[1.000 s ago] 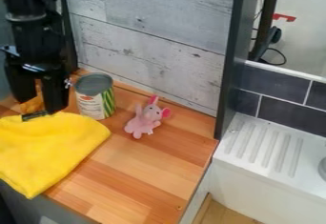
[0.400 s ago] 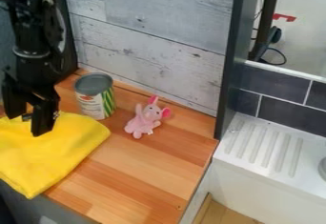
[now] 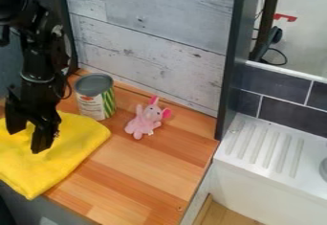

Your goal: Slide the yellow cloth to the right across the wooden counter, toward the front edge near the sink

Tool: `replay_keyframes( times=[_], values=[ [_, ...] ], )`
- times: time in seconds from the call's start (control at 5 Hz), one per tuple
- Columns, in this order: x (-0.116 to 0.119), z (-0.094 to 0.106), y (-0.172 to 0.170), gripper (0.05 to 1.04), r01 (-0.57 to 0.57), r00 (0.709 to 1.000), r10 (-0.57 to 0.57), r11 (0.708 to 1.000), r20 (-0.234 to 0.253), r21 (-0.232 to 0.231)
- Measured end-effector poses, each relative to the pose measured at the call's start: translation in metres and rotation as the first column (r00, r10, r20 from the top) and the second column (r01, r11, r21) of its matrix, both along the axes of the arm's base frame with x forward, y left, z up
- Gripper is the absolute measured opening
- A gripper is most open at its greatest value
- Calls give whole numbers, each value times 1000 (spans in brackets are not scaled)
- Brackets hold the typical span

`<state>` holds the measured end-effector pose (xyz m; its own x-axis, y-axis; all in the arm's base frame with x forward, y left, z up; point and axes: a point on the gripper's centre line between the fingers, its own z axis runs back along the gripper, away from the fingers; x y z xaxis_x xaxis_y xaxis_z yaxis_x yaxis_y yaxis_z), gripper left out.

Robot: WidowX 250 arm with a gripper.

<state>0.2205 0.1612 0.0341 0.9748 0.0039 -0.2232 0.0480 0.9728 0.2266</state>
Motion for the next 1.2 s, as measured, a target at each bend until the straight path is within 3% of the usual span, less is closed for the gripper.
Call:
replay_keyframes(
  times=[0.2, 0.6, 0.8, 1.0, 1.2],
  values=[
    [2, -18, -2, 1001, 21, 1000, -21, 1000, 16, -12],
    [6, -29, -25, 1001, 61, 996, -58, 997, 63, -45],
    [5, -33, -54, 1001, 103, 994, -98, 984, 43, -146],
    [8, -35, -81, 1001, 143, 990, -139, 972, 36, -188],
    [8, -33, -118, 1001, 173, 984, -180, 954, -7, -246]
  ],
)
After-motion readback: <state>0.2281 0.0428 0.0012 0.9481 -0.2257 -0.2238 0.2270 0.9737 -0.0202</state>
